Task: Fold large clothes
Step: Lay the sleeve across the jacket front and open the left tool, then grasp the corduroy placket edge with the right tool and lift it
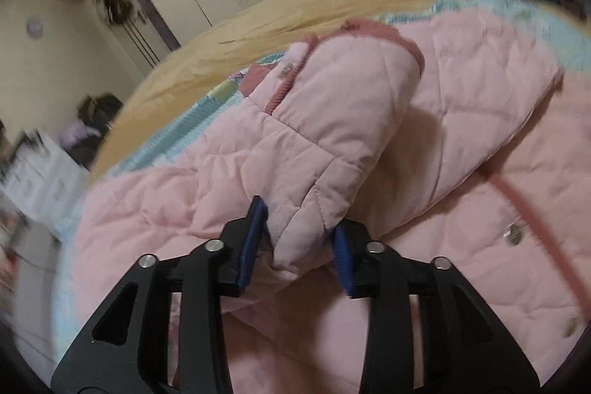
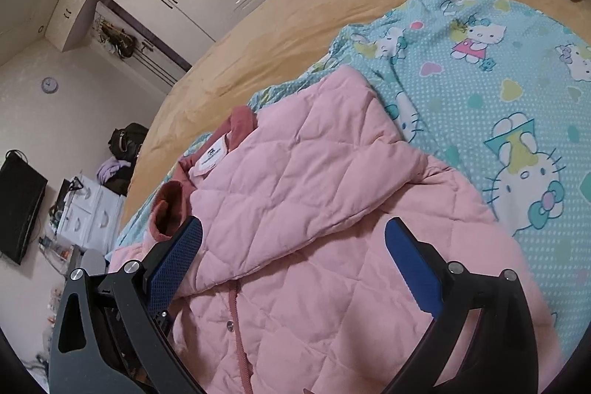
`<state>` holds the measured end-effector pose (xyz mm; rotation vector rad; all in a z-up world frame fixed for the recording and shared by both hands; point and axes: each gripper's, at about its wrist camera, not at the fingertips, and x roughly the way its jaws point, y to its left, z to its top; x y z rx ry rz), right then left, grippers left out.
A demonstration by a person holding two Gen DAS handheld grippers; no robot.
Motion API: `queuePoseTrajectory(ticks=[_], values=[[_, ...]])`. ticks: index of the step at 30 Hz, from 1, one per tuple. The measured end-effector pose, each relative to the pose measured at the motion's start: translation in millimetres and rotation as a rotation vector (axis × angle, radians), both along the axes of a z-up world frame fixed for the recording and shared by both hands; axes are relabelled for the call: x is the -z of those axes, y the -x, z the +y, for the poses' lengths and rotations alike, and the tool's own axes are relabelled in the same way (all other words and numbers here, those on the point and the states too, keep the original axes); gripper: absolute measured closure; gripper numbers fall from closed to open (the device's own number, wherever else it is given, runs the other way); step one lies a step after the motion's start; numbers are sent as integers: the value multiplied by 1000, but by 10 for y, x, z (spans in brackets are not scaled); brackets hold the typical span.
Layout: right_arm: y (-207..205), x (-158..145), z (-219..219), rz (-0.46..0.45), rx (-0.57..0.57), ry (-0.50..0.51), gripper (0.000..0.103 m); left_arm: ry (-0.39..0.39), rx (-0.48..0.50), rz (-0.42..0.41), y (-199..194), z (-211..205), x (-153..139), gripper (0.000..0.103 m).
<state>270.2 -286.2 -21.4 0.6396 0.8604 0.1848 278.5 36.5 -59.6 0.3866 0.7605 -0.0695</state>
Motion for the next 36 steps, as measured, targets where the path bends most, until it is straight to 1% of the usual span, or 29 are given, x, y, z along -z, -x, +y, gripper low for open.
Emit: queuePoseTrajectory(ticks=[1, 2, 3, 4, 6, 7, 8, 9, 10, 13, 16, 18, 19, 20, 22, 24, 26, 29, 31, 33, 34, 35, 36], values=[[-21, -10, 36, -4, -22, -14, 4, 86, 21, 11, 24, 58, -50, 40], [-33, -27, 75, -10, -38, -20, 4, 145, 31, 14, 46, 102, -90, 32], [-49, -52, 119, -17, -53, -23, 4, 205, 35, 11, 80, 143, -147, 32], [-72, -85, 190, -24, -78, -25, 4, 237, 40, 10, 103, 153, -182, 32], [-113, -145, 303, -39, -116, -28, 4, 313, 61, 11, 180, 190, -256, 24], [-143, -187, 384, -46, -136, -29, 4, 356, 76, 15, 224, 216, -299, 16], [-177, -219, 459, -50, -155, -33, 4, 386, 91, 17, 253, 213, -322, 13], [-225, -248, 563, -49, -181, -35, 4, 420, 105, 10, 299, 220, -362, 13], [-288, -265, 676, -38, -212, -34, 4, 453, 103, -2, 342, 275, -424, 10], [-498, -282, 1063, -17, -322, -59, 4, 566, 44, -34, 388, 522, -566, 9], [-678, -264, 1430, 4, -395, -31, 4, 635, -80, -74, 395, 899, -663, 9], [-805, -232, 1647, 13, -409, -10, 4, 662, -184, -105, 409, 1173, -698, 9], [-858, -217, 1715, 17, -412, -3, 4, 662, -219, -117, 413, 1273, -712, 9], [-915, -196, 1780, 23, -419, -1, 4, 647, -277, -139, 432, 1401, -730, 9], [-1034, -141, 1926, 40, -436, 18, 4, 624, -344, -168, 469, 1567, -757, 9], [-1126, -70, 2071, 54, -449, 56, 4, 622, -386, -189, 501, 1691, -778, 9], [-1178, -1, 2184, 61, -462, 86, 4, 648, -400, -195, 523, 1764, -801, 9], [-1268, 109, 2301, 90, -495, 79, 4, 696, -390, -200, 521, 1804, -827, 9], [-1325, 186, 2379, 120, -509, 88, 4, 693, -388, -213, 561, 1826, -849, 9], [-1350, 234, 2451, 128, -515, 113, 5, 669, -394, -224, 580, 1844, -883, 9], [-1335, 239, 2476, 121, -512, 124, 7, 664, -398, -228, 577, 1876, -888, 9], [-1316, 233, 2495, 111, -509, 136, 12, 663, -403, -233, 584, 1904, -898, 9], [-1286, 228, 2514, 96, -508, 153, 20, 670, -407, -233, 583, 1937, -892, 9]])
